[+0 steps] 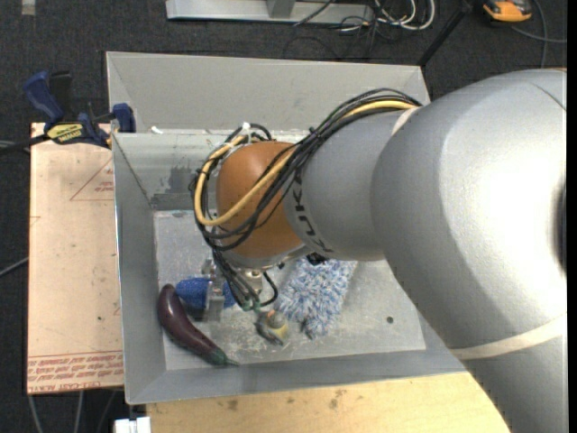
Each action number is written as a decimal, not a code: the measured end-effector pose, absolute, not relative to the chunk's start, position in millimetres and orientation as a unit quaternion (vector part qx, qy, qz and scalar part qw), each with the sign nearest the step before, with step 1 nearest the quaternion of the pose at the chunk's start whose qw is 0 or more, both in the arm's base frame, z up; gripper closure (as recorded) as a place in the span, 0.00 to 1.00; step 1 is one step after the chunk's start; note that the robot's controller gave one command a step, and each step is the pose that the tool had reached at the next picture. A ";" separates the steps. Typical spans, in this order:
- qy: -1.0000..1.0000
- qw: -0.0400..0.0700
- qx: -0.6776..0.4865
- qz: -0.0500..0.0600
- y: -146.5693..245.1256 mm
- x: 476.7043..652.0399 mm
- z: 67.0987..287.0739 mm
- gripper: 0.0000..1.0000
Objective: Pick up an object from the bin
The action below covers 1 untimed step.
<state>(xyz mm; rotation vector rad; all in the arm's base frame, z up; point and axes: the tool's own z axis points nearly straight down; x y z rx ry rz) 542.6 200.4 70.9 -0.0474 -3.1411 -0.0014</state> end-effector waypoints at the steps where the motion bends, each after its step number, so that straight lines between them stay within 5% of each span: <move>1: -1.000 0.002 -0.015 0.000 200.1 541.6 76.9 1.00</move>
Offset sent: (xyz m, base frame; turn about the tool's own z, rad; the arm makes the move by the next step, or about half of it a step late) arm 0.0000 0.0000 0.0236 0.0000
